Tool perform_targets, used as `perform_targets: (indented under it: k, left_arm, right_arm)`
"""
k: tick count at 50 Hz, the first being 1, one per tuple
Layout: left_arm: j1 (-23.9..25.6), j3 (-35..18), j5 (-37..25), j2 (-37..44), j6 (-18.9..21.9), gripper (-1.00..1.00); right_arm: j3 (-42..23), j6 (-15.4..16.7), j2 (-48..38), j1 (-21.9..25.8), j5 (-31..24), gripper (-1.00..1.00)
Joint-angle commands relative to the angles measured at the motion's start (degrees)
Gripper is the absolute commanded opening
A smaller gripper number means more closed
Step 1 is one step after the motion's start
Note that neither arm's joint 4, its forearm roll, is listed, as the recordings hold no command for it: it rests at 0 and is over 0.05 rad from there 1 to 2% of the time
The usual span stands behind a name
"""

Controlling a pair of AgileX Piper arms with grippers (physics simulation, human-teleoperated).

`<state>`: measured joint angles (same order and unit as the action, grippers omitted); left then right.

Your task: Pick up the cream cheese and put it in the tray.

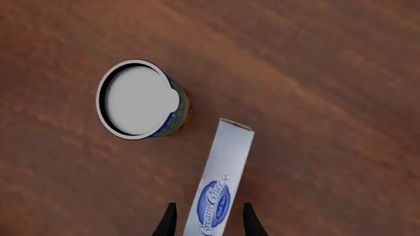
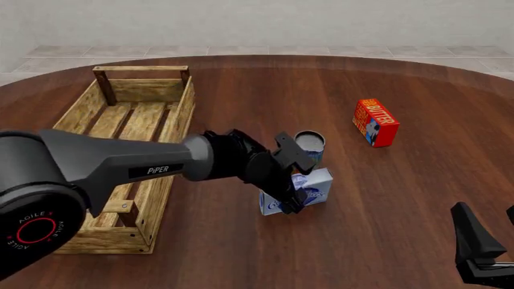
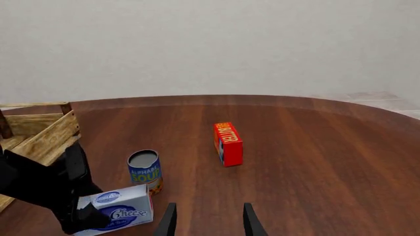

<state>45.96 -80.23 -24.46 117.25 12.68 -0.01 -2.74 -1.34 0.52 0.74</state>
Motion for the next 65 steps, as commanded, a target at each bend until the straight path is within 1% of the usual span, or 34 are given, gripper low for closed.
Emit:
perform_targets:
  k: [1,25,26,34,36,37,39,42,45,50,60,65]
  left_arm:
    - [-0.07,1.18,1.1,1.3,-0.14,1.0]
    - [-0.04,1.62,1.41,-0.25,0.23,1.0]
    - [0.13,1.97,1.91,-0.59,0.79,-1.0]
    - [0.99,2.2,1.5,-1.3,1.08,-1.0]
    - [2.84,3.49,2.01,-2.16,0.2,-1.0]
    - [3.81,4.48,2.25,-2.73,0.73,-1.0]
    - [4.05,4.78,1.99,-3.21,1.47,-1.0]
    - [4.38,4.6,1.69,-4.06,0.78,-1.0]
    - [4.92,5.21,1.34,-5.29,1.26,-1.0]
    - [3.78,4.25,0.56,-6.1,1.89,-1.0]
    - [3.51,6.2,2.25,-8.72,2.01,-1.0]
    - [3.87,7.21,2.47,-10.55,0.43,-1.0]
  right_arm:
    - [0.0,-0.02,-0.04,0.02,0.02,1.0]
    - [0.0,0.0,-0.03,0.05,0.02,1.0]
    - [0.0,-0.03,-0.02,0.04,0.01,1.0]
    - [0.0,-0.06,0.12,0.19,-0.04,1.0]
    - [0.0,0.04,0.07,0.32,-0.01,1.0]
    - [0.0,0.06,0.03,0.35,0.01,1.0]
    - [0.0,-0.07,-0.03,0.36,0.03,1.0]
    - [0.0,-0.03,-0.12,0.41,0.09,1.0]
    - [0.0,0.03,-0.12,0.49,0.1,1.0]
    - [0.0,0.06,-0.15,0.5,0.12,1.0]
    - [0.0,0.07,-0.24,0.47,0.16,1.0]
    - [0.0,0.12,-0.27,0.49,0.18,1.0]
